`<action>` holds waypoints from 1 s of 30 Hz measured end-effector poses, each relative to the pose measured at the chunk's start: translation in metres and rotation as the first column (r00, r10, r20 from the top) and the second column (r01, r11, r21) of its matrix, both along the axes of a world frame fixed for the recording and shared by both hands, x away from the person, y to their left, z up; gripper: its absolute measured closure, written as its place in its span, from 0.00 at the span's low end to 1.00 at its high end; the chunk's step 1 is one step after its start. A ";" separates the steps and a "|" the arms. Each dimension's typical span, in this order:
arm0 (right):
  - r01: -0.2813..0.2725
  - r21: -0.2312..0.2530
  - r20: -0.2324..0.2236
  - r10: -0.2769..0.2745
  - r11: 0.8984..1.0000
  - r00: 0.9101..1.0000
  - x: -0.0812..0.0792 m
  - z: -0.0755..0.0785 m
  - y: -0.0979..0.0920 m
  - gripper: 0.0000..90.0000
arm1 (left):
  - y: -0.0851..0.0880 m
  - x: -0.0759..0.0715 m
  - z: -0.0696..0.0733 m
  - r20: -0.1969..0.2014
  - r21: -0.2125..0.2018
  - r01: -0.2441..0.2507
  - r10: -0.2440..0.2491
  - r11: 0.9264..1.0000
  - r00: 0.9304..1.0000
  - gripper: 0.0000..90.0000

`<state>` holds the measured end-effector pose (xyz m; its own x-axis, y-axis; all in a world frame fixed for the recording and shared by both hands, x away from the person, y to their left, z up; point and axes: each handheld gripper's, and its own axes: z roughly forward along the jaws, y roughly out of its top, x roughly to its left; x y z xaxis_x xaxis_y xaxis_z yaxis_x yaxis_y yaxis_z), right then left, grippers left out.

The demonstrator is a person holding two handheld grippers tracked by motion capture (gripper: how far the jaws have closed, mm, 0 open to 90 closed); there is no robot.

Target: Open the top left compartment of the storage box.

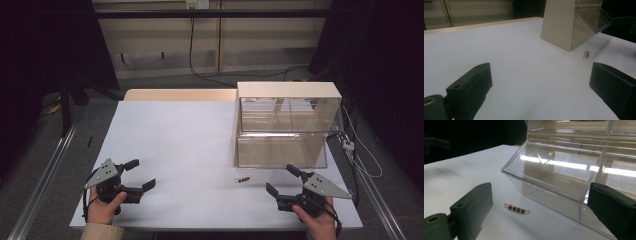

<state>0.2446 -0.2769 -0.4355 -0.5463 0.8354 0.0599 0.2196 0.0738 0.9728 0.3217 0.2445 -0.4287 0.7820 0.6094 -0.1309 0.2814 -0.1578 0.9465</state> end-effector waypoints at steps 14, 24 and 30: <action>-0.001 -0.014 -0.026 0.000 1.000 1.000 -0.001 0.009 -0.002 0.09 | 0.000 0.002 -0.001 -0.008 -0.004 0.010 -0.010 1.000 1.000 0.05; -0.030 -0.020 -0.020 0.030 0.999 0.999 0.000 0.027 -0.007 0.16 | -0.002 0.002 0.000 -0.012 -0.005 0.019 -0.019 1.000 1.000 0.05; -0.059 -0.013 -0.033 0.058 0.998 0.998 0.002 0.029 -0.005 0.16 | -0.009 0.004 0.005 -0.015 -0.011 0.033 -0.033 0.999 0.999 0.05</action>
<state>0.2466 -0.2818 -0.4062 -0.5923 0.8030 0.0669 0.2457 0.1009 0.9641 0.3258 0.2356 -0.4233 0.7994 0.5821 -0.1488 0.2901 -0.1571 0.9440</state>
